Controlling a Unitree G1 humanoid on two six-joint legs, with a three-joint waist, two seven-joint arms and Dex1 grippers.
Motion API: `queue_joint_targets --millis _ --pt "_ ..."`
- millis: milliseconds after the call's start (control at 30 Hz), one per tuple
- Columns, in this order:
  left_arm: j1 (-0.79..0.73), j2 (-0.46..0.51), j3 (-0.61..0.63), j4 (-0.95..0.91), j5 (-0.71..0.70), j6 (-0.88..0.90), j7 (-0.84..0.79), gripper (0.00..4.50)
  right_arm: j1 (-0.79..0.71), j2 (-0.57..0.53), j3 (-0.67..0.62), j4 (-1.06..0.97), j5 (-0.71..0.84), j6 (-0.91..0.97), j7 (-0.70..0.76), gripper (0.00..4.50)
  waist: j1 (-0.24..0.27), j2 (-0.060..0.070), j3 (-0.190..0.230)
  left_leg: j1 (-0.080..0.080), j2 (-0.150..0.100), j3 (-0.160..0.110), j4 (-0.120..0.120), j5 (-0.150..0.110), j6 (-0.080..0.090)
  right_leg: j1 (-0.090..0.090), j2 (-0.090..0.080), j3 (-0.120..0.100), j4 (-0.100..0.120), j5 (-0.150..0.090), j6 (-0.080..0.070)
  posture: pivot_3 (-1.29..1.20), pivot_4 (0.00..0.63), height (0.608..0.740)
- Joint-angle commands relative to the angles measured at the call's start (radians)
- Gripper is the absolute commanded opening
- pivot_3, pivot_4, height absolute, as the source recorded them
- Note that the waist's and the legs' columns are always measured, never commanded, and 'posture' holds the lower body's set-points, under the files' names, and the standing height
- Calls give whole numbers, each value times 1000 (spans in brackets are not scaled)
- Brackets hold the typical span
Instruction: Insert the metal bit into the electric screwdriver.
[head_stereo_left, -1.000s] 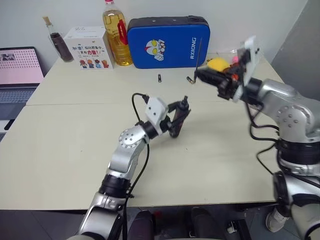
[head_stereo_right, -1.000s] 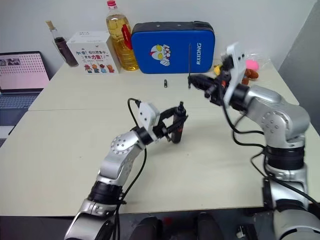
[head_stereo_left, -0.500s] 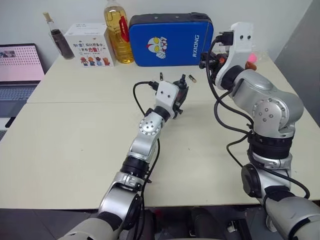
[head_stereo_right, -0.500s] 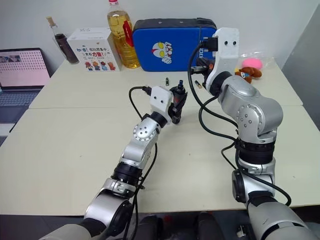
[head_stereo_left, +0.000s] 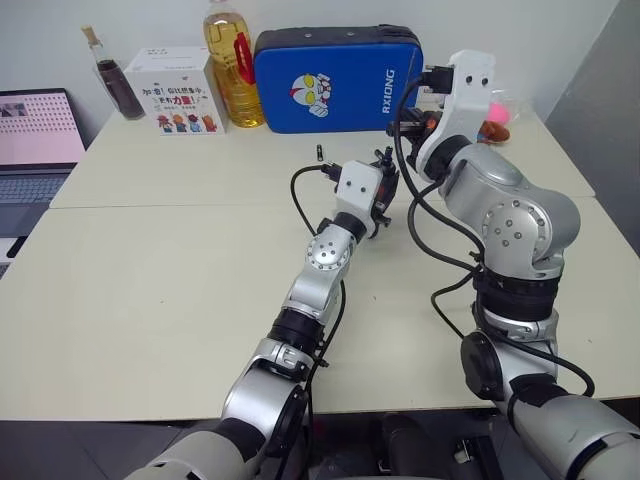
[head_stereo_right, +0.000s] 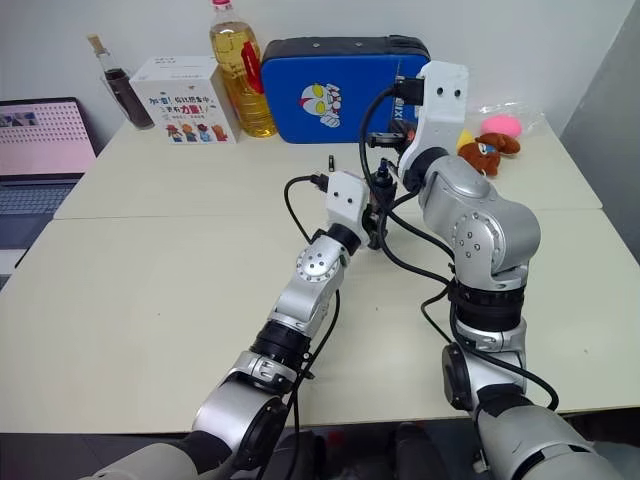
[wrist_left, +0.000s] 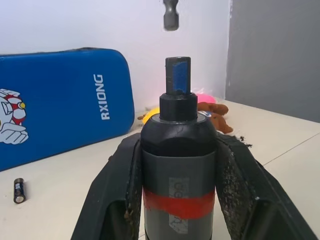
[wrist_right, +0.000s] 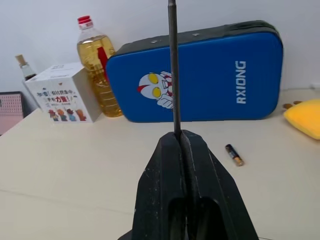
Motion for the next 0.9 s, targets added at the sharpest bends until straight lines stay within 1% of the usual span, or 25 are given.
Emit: queue_joint_targets --millis 33,567,900 --pt "-10 -18 -9 -38 6 -24 11 1681 5 13 -2 -39 -17 -15 -11 25 0 0 0 0 0 0 0 0 0 0 0 0 0 0 0 0 150 740" --pt "-13 -19 -5 3 -1 27 21 1681 35 57 -4 -117 -24 70 -19 25 0 0 0 0 0 0 0 0 0 0 0 0 0 0 0 0 150 740" --pt "-14 -17 -6 12 -3 29 13 1681 38 65 -3 -122 -38 77 -13 25 0 0 0 1 0 0 0 0 0 0 0 0 0 0 0 0 150 740"
